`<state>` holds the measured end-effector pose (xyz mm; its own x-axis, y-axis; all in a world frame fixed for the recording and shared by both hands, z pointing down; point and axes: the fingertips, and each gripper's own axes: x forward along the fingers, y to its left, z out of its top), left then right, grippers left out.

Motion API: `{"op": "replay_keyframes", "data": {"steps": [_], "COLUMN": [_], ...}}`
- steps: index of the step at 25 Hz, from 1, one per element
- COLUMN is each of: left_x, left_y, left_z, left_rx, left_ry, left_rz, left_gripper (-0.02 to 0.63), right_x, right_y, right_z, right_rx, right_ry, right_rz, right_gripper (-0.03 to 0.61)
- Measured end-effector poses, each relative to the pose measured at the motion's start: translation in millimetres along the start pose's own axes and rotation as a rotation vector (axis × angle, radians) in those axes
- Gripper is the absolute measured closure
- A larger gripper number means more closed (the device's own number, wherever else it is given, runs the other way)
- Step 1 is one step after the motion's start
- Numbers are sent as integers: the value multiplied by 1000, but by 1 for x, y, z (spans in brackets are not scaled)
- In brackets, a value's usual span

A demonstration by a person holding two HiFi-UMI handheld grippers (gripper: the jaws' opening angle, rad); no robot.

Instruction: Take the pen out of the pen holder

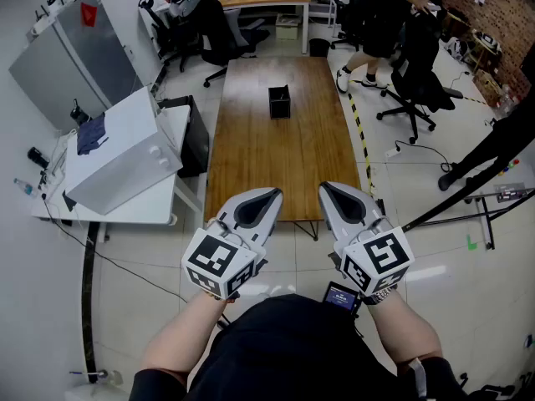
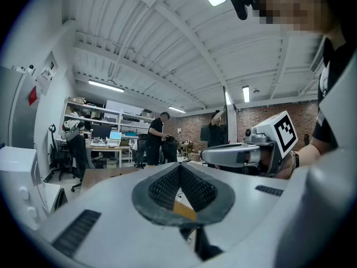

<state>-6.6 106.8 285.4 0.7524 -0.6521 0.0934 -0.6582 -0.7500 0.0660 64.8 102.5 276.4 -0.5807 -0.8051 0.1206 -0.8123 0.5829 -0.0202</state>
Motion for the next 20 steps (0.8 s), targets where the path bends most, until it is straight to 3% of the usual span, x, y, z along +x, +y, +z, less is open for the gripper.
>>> {"op": "replay_keyframes", "data": {"steps": [10, 15, 20], "left_x": [-3, 31, 85], "left_y": [66, 96, 139], "left_z": [-2, -3, -12], "left_rx": [5, 1, -7], "left_ry": [-1, 4, 24], "left_rz": [-43, -50, -38], "left_gripper": [611, 611, 611], "right_x": [73, 117, 178], "right_y": [-3, -27, -78], "right_z": [-1, -4, -20], "right_rx": [1, 0, 13], "right_ry": [37, 59, 97], "right_rz": [-50, -33, -19], "right_gripper": [548, 517, 501]}}
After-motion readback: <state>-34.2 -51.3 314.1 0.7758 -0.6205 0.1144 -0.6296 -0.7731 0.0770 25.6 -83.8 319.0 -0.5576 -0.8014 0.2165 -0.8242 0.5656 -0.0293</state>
